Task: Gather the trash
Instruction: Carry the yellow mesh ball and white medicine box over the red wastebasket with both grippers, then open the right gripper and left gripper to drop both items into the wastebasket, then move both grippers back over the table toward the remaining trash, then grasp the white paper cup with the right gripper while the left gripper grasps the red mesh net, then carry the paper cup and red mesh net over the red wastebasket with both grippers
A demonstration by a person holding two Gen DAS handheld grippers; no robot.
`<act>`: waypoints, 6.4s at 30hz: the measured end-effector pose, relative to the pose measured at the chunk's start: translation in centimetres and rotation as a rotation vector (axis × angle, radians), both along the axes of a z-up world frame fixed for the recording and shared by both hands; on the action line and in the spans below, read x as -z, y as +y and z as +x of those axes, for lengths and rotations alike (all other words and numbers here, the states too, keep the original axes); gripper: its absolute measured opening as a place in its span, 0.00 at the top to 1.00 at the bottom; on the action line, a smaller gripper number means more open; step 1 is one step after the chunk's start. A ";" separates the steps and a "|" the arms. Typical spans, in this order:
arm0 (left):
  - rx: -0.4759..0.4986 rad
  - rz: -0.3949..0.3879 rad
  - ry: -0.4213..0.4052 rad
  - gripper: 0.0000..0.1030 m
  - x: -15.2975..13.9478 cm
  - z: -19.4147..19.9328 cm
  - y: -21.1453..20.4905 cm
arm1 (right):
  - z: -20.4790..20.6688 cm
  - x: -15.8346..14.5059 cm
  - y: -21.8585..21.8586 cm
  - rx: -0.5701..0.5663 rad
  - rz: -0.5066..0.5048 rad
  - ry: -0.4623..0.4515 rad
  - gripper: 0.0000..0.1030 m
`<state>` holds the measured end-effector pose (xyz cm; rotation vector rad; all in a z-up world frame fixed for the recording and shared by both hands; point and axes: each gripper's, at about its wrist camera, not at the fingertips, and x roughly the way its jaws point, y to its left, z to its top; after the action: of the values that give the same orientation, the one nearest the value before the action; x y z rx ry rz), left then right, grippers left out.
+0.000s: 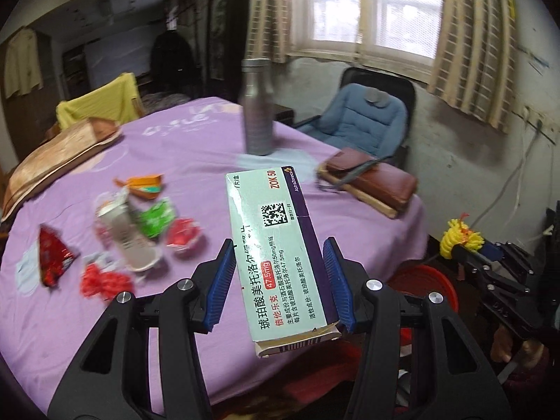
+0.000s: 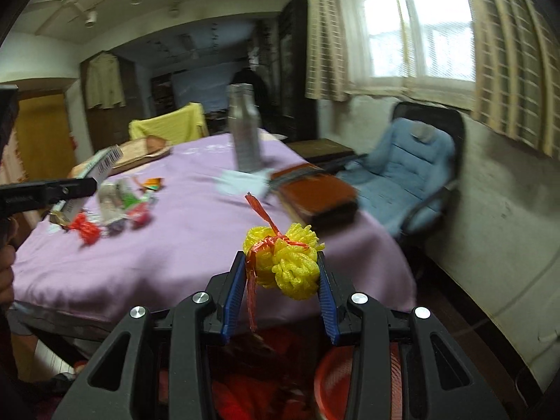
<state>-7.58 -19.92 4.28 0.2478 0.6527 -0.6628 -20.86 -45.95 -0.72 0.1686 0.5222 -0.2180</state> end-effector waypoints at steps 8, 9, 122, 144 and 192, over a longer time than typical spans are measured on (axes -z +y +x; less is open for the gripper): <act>0.192 0.041 0.037 0.50 1.8 -2.9 -9.3 | -1.7 5.3 -5.7 0.147 0.040 0.095 0.63; 0.209 0.045 0.039 0.50 2.1 -3.1 -10.0 | -1.8 5.9 -6.0 0.155 0.047 0.105 0.63; -0.502 -0.090 0.178 0.07 9.2 12.6 26.9 | 27.7 -3.6 25.0 -0.576 0.108 0.050 0.71; -0.416 -0.041 0.354 0.29 9.4 17.3 21.7 | 21.4 -4.6 16.8 -0.469 0.169 -0.029 0.71; 0.193 0.005 0.124 0.48 2.3 -0.8 -5.1 | -4.2 2.0 -8.4 0.145 0.179 -0.039 0.71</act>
<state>-8.37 -25.02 1.98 0.2785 0.7549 -0.8671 -25.06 -54.37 -2.67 0.3847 0.4912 -0.3094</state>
